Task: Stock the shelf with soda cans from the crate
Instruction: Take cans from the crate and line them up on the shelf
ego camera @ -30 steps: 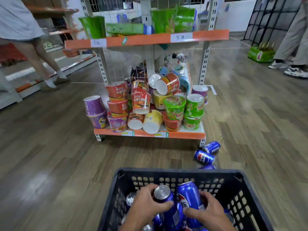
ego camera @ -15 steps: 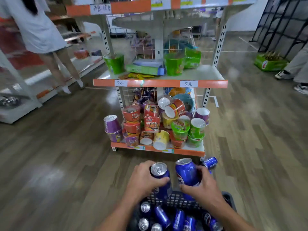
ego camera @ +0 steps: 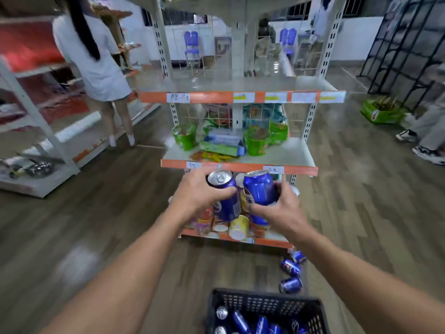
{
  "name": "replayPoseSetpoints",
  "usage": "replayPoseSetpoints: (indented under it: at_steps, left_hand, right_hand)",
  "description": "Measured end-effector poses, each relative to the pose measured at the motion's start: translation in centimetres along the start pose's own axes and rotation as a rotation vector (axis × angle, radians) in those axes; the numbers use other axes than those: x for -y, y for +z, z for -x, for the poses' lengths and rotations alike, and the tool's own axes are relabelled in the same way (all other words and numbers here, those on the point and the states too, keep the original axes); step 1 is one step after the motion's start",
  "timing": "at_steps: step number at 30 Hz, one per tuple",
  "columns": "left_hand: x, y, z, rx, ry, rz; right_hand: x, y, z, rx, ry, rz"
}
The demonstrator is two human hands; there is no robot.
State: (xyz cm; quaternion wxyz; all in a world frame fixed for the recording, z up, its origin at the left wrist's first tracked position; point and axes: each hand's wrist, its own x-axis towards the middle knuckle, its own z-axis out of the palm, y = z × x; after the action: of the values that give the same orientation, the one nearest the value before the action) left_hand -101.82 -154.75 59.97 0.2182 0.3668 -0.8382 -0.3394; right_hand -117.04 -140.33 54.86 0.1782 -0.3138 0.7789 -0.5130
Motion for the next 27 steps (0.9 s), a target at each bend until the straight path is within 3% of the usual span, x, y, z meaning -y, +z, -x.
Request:
replayPoseSetpoints:
  at_steps: [15,27]
  left_hand:
    - [-13.7,-15.9,-5.4,-0.168,0.07,0.024]
    - [-16.7,-20.7,-9.6,-0.188,0.037,0.002]
  right_hand:
    - [19.7,-6.3,-4.0,-0.047,-0.159,-0.065]
    - [25.3,-7.1,-9.5,0.016,-0.254,-0.101]
